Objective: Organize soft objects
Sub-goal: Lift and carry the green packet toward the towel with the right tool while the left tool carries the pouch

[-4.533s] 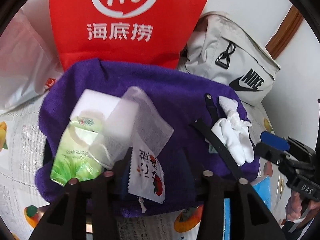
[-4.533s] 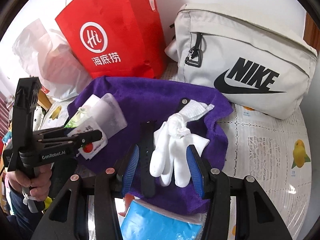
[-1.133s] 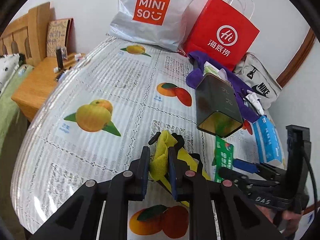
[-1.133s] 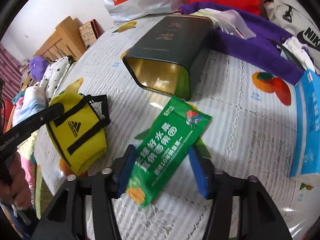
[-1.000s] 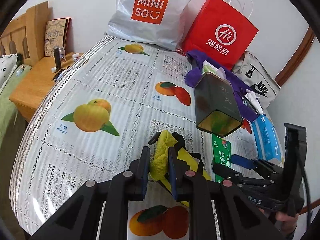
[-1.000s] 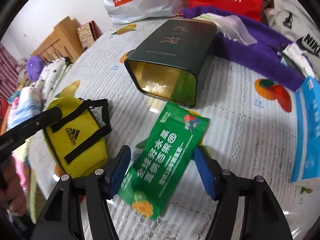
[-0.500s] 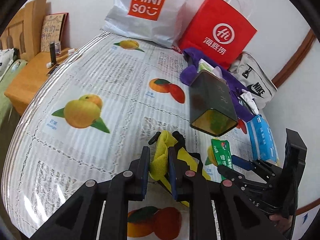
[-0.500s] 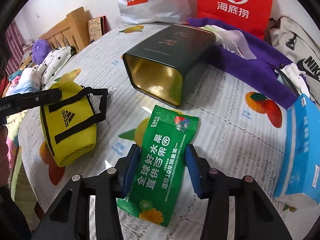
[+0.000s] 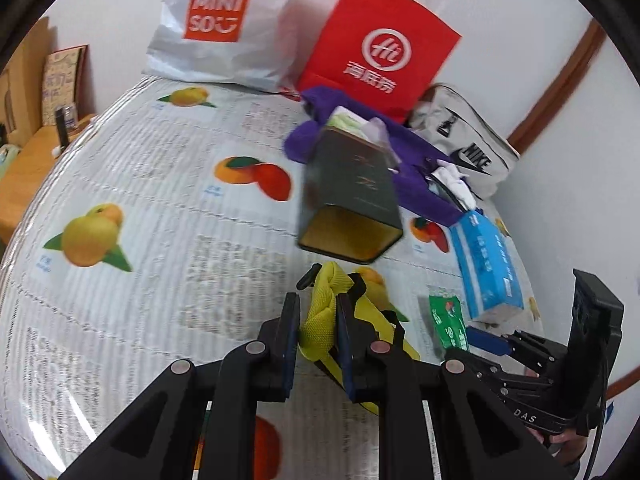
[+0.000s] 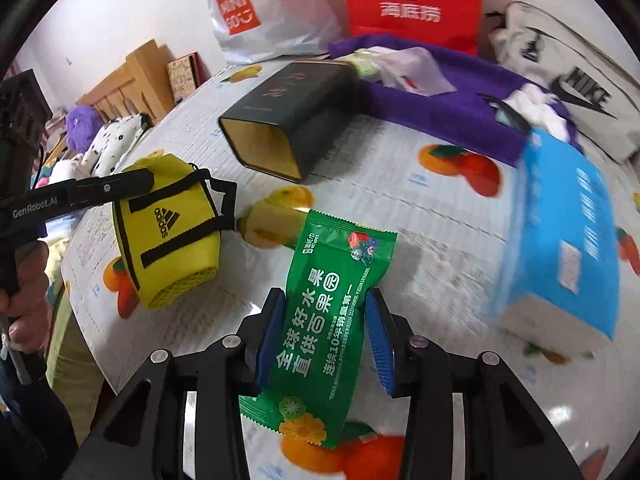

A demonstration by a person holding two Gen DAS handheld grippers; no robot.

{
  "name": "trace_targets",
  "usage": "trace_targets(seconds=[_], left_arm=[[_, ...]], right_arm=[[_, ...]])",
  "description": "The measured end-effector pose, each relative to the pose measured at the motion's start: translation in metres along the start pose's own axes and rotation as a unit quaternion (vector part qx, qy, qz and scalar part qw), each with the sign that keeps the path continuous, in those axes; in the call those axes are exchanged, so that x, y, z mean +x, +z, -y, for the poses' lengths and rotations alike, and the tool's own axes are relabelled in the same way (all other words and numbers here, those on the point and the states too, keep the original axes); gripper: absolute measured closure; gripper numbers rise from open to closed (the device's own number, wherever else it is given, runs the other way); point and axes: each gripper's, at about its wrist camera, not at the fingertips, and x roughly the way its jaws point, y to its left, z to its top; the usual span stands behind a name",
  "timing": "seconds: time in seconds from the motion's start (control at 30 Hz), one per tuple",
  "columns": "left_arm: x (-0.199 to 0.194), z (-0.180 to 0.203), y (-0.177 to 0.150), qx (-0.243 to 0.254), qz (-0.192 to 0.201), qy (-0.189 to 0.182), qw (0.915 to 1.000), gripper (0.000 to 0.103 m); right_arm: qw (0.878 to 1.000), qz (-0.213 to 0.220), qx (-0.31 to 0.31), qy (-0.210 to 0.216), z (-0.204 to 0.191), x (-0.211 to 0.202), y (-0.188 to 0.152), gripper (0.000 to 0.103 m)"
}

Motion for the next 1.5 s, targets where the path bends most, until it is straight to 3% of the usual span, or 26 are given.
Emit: trace_targets(seconds=[0.33,0.6,1.5], left_arm=[[0.004,0.020,-0.001,0.010,0.004,-0.001,0.9999,0.086],[0.009,0.027,0.003,0.016,0.001,0.011,0.9998,0.086],[0.000,0.056,0.042,0.041,0.009,0.028,0.9987,0.086]], right_arm=[[0.999,0.001,0.037,-0.020,0.041,-0.034,-0.056,0.062],[0.997,0.006,0.067,-0.042,0.071,-0.051,-0.076,0.062],[0.992,0.065,0.088,-0.062,0.101,-0.107,-0.051,0.062]])
